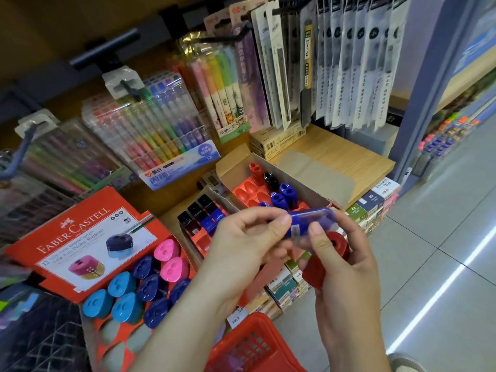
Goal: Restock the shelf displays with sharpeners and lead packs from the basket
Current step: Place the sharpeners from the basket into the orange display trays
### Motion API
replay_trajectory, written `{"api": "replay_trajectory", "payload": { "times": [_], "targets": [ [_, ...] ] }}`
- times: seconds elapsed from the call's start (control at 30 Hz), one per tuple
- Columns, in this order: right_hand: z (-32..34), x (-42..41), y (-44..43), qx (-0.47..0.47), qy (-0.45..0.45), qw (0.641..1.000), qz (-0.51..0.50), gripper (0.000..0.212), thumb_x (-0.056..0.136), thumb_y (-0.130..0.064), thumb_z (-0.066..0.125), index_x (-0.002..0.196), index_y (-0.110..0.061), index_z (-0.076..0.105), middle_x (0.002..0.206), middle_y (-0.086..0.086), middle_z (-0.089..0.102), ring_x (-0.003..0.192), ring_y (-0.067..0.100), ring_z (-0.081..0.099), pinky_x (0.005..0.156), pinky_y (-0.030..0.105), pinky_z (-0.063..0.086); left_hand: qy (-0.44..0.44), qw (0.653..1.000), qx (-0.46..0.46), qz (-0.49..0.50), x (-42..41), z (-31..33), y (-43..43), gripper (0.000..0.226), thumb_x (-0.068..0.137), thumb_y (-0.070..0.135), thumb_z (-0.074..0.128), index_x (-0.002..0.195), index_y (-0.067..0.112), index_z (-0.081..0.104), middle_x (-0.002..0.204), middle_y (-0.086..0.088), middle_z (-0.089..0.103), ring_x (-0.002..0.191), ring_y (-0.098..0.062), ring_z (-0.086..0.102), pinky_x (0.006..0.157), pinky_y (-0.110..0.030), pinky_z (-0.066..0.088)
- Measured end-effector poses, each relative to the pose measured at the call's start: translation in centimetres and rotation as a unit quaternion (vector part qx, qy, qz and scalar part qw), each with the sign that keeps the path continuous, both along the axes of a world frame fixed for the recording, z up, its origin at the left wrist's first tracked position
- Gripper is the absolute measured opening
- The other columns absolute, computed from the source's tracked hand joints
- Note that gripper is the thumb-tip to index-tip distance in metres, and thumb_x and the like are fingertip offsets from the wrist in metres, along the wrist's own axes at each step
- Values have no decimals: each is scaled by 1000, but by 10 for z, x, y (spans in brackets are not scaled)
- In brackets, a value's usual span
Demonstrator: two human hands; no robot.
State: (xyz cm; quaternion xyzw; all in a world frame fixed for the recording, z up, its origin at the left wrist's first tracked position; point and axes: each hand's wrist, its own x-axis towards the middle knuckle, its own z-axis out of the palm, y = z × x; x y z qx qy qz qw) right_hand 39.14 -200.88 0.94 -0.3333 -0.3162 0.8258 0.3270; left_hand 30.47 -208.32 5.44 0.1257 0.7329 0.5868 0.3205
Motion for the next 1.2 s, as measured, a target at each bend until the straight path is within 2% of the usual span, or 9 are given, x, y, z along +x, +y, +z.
{"api": "replay_trajectory", "payload": {
  "times": [0.17,0.33,0.47,0.57,0.87,0.97,1.03,1.1,1.2],
  "targets": [
    [-2,5,6,-76,11,990,-121,53,80,20,39,103,-27,44,60,-3,65,50,10,60,58,27,53,281,949,-143,19,-26,-1,15,28,76,26,79,102,34,69,85,10,68,75,3,62,63,-9,49],
    [-2,4,5,-100,-9,984,-150,56,85,20,48,114,-27,45,84,4,66,81,16,72,79,31,59,401,894,-185,-73,-30,-19,40,36,77,32,77,112,30,70,102,14,62,86,-3,58,83,-21,50],
    [-4,5,6,-132,6,978,-159,63,87,10,59,138,-25,44,110,12,69,92,25,73,86,44,57,446,868,-195,-102,-31,-30,58,36,79,32,76,114,24,70,111,5,63,95,-10,58,89,-29,50],
    [-9,8,5,-141,9,977,-161,60,92,2,58,144,-21,41,110,11,70,90,25,74,83,47,58,460,847,-227,-140,-34,-40,63,39,81,32,73,119,22,67,113,2,62,100,-12,56,90,-29,48],
    [-13,10,7,-158,-2,965,-209,22,97,-7,54,118,-10,61,106,17,71,88,25,73,80,34,59,547,746,-303,-228,-36,-38,69,34,101,32,41,128,24,60,127,3,56,112,-16,44,92,-23,25],
    [-10,13,5,-109,-11,976,-191,14,92,-9,60,105,-13,66,96,9,72,83,19,73,80,34,59,516,763,-318,-225,-36,-41,74,33,100,33,44,128,24,60,127,2,57,112,-20,46,96,-27,31],
    [-8,16,4,-79,0,981,-175,17,86,-12,64,102,-14,68,82,-2,74,80,13,70,77,30,58,463,821,-282,-179,-28,-39,66,36,99,35,45,131,25,56,128,5,56,116,-16,46,95,-27,37],
    [-8,18,3,-69,22,985,-159,24,78,-13,65,102,-13,68,79,-4,75,81,11,69,74,25,59,369,899,-208,-109,-13,-29,48,33,99,37,43,126,28,60,117,13,60,106,-3,52,82,-16,42],
    [-7,19,-1,-52,51,991,-110,23,74,-12,66,96,-14,67,80,5,75,77,13,71,63,21,56,117,989,-66,-54,19,-16,13,37,98,42,40,105,21,70,90,4,72,77,-6,65,66,-20,53]
  ]
}}
